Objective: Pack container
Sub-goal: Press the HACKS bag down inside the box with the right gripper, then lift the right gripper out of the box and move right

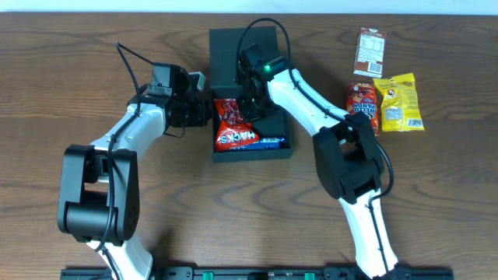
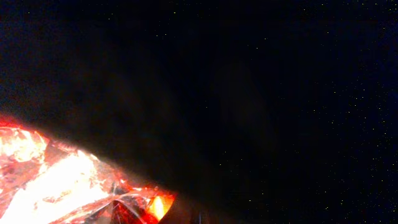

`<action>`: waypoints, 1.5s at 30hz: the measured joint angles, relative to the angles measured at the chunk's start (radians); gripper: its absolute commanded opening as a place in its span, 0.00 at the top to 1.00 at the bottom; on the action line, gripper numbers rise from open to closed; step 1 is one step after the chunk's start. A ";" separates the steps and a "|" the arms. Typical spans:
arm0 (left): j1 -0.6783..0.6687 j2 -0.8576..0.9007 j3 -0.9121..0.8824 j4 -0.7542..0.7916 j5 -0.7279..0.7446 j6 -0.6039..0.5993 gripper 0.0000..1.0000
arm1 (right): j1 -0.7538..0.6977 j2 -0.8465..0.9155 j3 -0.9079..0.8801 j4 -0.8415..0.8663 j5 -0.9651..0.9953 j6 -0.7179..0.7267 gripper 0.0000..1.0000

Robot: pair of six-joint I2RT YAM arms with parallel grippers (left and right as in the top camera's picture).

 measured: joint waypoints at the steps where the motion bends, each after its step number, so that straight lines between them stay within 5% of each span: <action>1: 0.000 0.000 0.000 0.000 0.000 0.000 0.94 | 0.000 0.000 0.000 0.000 -0.004 -0.002 0.99; 30: -0.008 0.000 0.000 0.000 -0.018 -0.016 0.94 | 0.050 0.000 0.002 0.038 -0.121 -0.035 0.98; 37: -0.012 0.000 0.000 0.000 -0.013 -0.016 0.94 | 0.049 0.000 0.151 -0.132 -0.133 -0.061 0.99; 45: -0.026 0.000 0.000 0.000 -0.003 -0.018 0.94 | -0.069 -0.134 0.340 -0.207 0.162 -0.113 0.98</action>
